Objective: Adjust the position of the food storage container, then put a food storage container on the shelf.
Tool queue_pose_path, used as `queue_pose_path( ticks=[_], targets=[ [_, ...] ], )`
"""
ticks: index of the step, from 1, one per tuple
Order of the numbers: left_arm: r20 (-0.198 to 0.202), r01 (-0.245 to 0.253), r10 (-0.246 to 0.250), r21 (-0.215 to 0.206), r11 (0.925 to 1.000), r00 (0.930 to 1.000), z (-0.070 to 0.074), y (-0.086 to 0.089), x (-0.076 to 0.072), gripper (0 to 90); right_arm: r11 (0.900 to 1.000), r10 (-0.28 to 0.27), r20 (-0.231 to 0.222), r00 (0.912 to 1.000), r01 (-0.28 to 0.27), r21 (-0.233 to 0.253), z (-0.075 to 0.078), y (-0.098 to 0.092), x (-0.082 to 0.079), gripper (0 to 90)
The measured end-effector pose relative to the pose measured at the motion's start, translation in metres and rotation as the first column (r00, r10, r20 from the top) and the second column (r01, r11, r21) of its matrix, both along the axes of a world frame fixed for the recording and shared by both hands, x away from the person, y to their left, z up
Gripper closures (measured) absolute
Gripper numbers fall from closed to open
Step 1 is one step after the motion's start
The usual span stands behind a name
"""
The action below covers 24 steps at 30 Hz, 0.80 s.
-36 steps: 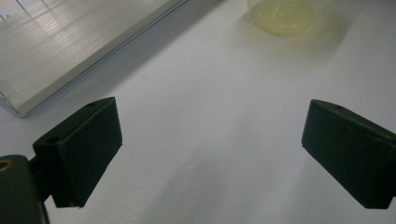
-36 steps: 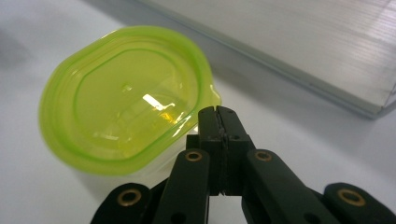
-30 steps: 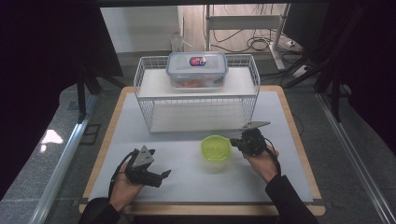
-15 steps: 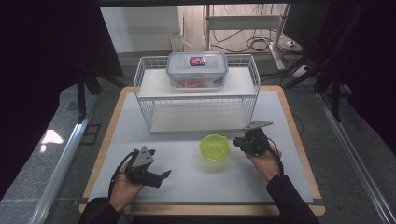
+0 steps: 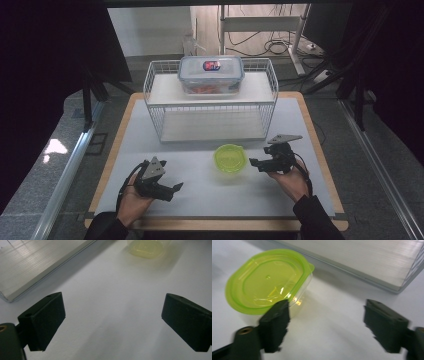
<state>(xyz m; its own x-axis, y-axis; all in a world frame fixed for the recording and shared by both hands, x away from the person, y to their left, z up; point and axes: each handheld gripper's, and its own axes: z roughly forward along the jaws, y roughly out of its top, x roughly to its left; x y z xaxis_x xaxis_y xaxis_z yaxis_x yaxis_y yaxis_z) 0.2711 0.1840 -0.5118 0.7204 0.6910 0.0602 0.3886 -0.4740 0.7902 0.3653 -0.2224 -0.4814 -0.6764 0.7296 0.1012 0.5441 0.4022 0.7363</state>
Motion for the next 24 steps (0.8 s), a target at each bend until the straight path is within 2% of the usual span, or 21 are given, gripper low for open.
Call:
queue_pose_path(
  ticks=[6, 11, 16, 19, 24],
  targets=[
    [-0.001, 0.001, -0.001, 0.001, 1.0, 1.0, 0.0, 0.0, 0.0, 5.0, 0.999, 0.014, -0.019, 0.9997, -0.013, 0.033, -0.002, 0.002, 0.0, 3.9],
    [-0.001, 0.001, -0.001, 0.004, 1.0, 1.0, 0.0, 0.0, 0.0, 5.0, 0.999, 0.022, -0.017, 0.9996, -0.021, 0.035, 0.0, 0.008, 0.0, 1.7],
    [-0.002, 0.001, -0.001, 0.003, 1.0, 1.0, -0.001, -0.001, 0.0, 5.0, 0.998, 0.019, -0.044, 0.9989, -0.016, 0.063, 0.007, 0.012, 0.002, 1.9],
    [-0.001, 0.003, -0.003, 0.009, 1.0, 1.0, -0.001, -0.001, 0.001, 5.0, 0.997, 0.013, -0.062, 0.998, -0.008, 0.073, 0.009, 0.015, 0.004, 8.3],
    [-0.002, 0.005, -0.005, 0.01, 0.9999, 1.0, -0.001, -0.001, 0.001, 5.1, 0.994, 0.02, -0.114, 0.9933, -0.008, 0.111, 0.008, 0.019, 0.011, 31.1]
  ],
)
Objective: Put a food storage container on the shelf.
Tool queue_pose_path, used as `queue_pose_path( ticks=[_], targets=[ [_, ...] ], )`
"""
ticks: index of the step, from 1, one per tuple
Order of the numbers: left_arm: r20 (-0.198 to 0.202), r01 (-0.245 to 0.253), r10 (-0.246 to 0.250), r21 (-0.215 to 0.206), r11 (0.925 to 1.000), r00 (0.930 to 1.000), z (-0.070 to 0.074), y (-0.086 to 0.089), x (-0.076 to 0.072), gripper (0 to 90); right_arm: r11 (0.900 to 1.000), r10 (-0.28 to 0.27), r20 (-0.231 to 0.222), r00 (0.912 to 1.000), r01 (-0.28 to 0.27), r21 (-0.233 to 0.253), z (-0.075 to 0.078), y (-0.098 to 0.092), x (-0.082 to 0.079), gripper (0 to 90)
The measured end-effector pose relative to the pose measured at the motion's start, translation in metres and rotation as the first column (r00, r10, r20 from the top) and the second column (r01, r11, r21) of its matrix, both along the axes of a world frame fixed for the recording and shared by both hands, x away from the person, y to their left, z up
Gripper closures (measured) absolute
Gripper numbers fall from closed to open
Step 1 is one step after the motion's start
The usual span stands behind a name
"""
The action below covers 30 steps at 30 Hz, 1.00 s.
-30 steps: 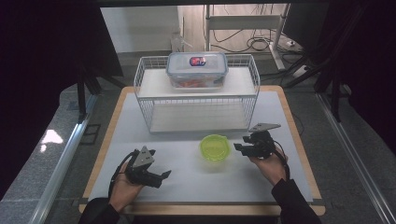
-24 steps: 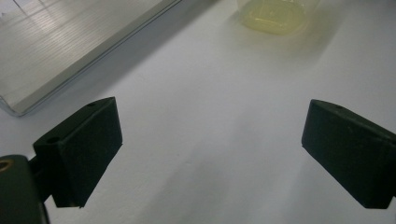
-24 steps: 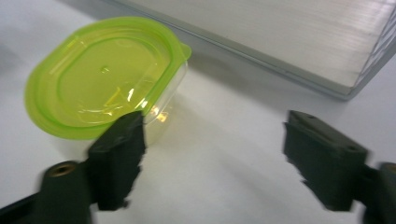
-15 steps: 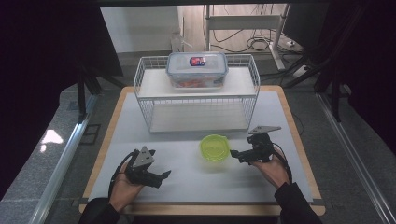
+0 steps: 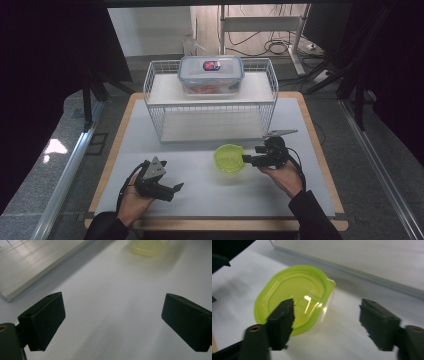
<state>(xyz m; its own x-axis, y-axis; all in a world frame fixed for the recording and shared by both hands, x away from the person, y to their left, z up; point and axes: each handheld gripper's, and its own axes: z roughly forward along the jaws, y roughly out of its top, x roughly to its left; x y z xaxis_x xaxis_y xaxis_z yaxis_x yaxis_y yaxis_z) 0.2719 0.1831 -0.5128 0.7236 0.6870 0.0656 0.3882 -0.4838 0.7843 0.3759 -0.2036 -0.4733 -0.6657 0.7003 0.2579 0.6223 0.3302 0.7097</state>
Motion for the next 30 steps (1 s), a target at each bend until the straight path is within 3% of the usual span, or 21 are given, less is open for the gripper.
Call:
queue_pose_path(
  ticks=[8, 15, 17, 19, 21, 26, 30],
  targets=[
    [-0.001, 0.003, -0.003, 0.002, 1.0, 1.0, 0.0, 0.0, 0.0, 5.1, 0.997, 0.015, -0.125, 0.992, -0.005, 0.075, -0.009, 0.007, 0.016, 54.5],
    [-0.002, 0.006, -0.006, 0.008, 1.0, 1.0, -0.001, -0.001, 0.0, 5.1, 0.986, 0.012, -0.23, 0.9732, 0.027, 0.164, -0.016, 0.007, 0.027, 66.7],
    [-0.002, 0.006, -0.006, 0.007, 1.0, 1.0, -0.001, -0.001, 0.0, 5.1, 0.985, 0.011, -0.239, 0.971, 0.031, 0.172, -0.017, 0.006, 0.028, 72.1],
    [-0.004, 0.007, -0.007, 0.007, 0.9999, 1.0, -0.001, -0.001, 0.0, 5.2, 0.991, 0.008, -0.222, 0.975, 0.022, 0.131, -0.016, 0.006, 0.027, 75.6],
    [-0.004, 0.008, -0.008, 0.01, 0.9999, 1.0, -0.001, -0.001, 0.0, 5.2, 0.988, 0.029, -0.242, 0.9699, 0.009, 0.153, -0.018, 0.007, 0.028, 78.7],
    [-0.003, 0.009, -0.009, 0.011, 0.9999, 1.0, -0.001, -0.002, 0.0, 5.2, 0.992, 0.029, -0.228, 0.9731, -0.001, 0.123, -0.013, 0.014, 0.027, 80.4],
    [-0.004, 0.009, -0.009, 0.008, 0.9999, 1.0, -0.001, -0.001, 0.0, 5.2, 0.989, 0.038, -0.232, 0.972, -0.003, 0.147, -0.012, 0.015, 0.026, 81.0]
  ],
)
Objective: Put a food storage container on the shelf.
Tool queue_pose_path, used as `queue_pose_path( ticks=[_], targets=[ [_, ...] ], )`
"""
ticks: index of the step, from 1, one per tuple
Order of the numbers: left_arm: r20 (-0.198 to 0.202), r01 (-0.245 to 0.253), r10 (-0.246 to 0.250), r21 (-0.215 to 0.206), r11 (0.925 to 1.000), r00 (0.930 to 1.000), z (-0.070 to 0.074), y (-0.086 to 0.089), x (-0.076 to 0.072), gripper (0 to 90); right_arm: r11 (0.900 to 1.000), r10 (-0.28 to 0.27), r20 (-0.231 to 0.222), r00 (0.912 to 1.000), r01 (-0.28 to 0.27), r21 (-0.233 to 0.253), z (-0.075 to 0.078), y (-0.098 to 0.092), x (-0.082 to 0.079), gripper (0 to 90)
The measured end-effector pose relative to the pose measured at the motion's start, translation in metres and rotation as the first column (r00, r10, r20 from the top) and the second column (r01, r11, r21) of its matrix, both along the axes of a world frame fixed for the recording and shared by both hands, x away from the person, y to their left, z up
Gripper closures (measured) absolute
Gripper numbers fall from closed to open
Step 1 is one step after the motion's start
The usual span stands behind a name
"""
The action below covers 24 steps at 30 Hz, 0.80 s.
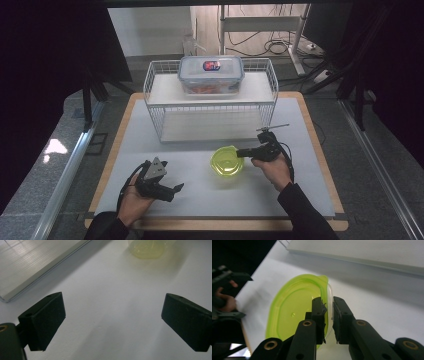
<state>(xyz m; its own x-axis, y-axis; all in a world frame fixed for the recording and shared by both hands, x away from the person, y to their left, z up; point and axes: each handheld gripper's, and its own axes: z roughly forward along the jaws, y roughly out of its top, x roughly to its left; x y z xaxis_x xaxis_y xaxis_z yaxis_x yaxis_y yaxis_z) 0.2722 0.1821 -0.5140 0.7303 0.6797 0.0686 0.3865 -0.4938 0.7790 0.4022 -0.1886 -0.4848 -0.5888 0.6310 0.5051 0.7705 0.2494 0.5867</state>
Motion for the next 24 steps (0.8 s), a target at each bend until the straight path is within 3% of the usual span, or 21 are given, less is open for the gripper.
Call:
queue_pose_path(
  ticks=[3, 8, 10, 13, 19, 22, 24],
  targets=[
    [0.0, 0.001, -0.001, 0.001, 1.0, 1.0, 0.0, 0.0, 0.0, 5.2, 0.999, 0.006, -0.015, 0.9999, -0.006, 0.04, 0.002, -0.001, 0.0, 81.7],
    [-0.001, 0.001, -0.001, 0.001, 1.0, 1.0, 0.0, 0.0, 0.0, 5.2, 0.998, 0.014, -0.022, 0.9997, -0.013, 0.056, 0.004, -0.001, 0.0, 81.9],
    [-0.002, 0.001, -0.001, 0.002, 1.0, 1.0, 0.0, 0.0, 0.0, 5.2, 0.999, 0.021, -0.022, 0.9995, -0.02, 0.042, 0.002, -0.003, 0.002, 80.9],
    [0.0, 0.002, -0.002, 0.005, 1.0, 1.0, 0.0, -0.001, 0.0, 5.2, 1.0, 0.008, 0.002, 1.0, -0.008, -0.029, -0.002, -0.004, 0.005, 78.2],
    [-0.002, 0.004, -0.004, 0.006, 1.0, 1.0, -0.001, -0.001, 0.0, 5.3, 1.0, -0.011, 0.015, 0.9998, 0.012, -0.017, -0.003, -0.003, 0.011, 66.5],
    [-0.002, 0.005, -0.005, 0.008, 1.0, 1.0, -0.001, -0.001, 0.0, 5.3, 1.0, -0.005, 0.009, 0.9999, 0.005, -0.01, -0.005, 0.0, 0.016, 66.5],
    [-0.002, 0.005, -0.005, 0.008, 1.0, 1.0, -0.001, -0.001, 0.0, 5.3, 1.0, -0.006, -0.01, 0.9999, 0.006, 0.001, -0.008, 0.002, 0.018, 71.4]
  ],
)
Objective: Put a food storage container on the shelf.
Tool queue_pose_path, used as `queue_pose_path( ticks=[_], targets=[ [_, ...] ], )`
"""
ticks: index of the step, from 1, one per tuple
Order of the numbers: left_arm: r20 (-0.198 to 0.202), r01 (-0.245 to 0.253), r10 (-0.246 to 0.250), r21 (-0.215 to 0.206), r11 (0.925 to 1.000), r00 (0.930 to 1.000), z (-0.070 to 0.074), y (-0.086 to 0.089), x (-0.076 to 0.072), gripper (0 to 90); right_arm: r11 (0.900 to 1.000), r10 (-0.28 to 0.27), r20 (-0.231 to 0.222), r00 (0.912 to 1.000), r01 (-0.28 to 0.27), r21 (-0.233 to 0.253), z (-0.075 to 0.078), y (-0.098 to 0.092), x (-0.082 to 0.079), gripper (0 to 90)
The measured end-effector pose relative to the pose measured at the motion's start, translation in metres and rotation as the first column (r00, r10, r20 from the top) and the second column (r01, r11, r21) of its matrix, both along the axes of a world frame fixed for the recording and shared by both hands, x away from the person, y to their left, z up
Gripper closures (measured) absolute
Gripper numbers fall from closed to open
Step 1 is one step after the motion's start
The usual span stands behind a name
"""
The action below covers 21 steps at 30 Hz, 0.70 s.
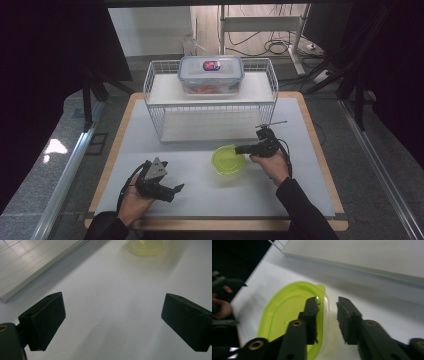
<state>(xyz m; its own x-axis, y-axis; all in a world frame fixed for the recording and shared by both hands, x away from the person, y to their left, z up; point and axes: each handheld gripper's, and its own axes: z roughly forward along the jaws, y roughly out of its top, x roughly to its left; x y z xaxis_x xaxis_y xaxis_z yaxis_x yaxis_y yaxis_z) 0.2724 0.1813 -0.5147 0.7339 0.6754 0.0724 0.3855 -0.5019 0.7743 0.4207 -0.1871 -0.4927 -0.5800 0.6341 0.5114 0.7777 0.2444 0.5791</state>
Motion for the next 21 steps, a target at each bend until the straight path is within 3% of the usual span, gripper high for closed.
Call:
queue_pose_path(
  ticks=[2, 7, 11, 14, 17, 21],
  targets=[
    [0.0, 0.001, -0.001, 0.0, 1.0, 1.0, 0.0, 0.0, 0.0, 5.2, 0.999, 0.008, -0.027, 0.9996, -0.007, 0.034, -0.002, -0.001, 0.003, 78.9],
    [0.0, 0.003, -0.003, 0.002, 1.0, 1.0, 0.0, 0.0, 0.0, 5.3, 1.0, 0.024, -0.028, 0.9993, -0.023, 0.018, 0.002, 0.001, 0.002, 80.7],
    [0.001, 0.003, -0.003, 0.0, 1.0, 1.0, 0.0, 0.0, 0.0, 5.3, 0.999, 0.024, -0.052, 0.9983, -0.022, 0.047, 0.004, 0.001, 0.0, 81.6],
    [0.001, 0.003, -0.003, 0.001, 1.0, 1.0, 0.0, 0.0, 0.0, 5.3, 0.996, 0.026, -0.053, 0.9983, -0.022, 0.087, 0.008, -0.001, -0.001, 82.5],
    [0.001, 0.004, -0.004, 0.001, 1.0, 1.0, 0.0, 0.0, 0.0, 5.3, 0.996, 0.019, -0.032, 0.9993, -0.016, 0.083, 0.013, -0.002, -0.002, 82.7],
    [0.001, 0.004, -0.004, 0.001, 1.0, 1.0, 0.0, 0.0, 0.0, 5.3, 0.993, 0.008, -0.031, 0.9995, -0.005, 0.115, 0.016, -0.006, -0.002, 83.7]
  ],
)
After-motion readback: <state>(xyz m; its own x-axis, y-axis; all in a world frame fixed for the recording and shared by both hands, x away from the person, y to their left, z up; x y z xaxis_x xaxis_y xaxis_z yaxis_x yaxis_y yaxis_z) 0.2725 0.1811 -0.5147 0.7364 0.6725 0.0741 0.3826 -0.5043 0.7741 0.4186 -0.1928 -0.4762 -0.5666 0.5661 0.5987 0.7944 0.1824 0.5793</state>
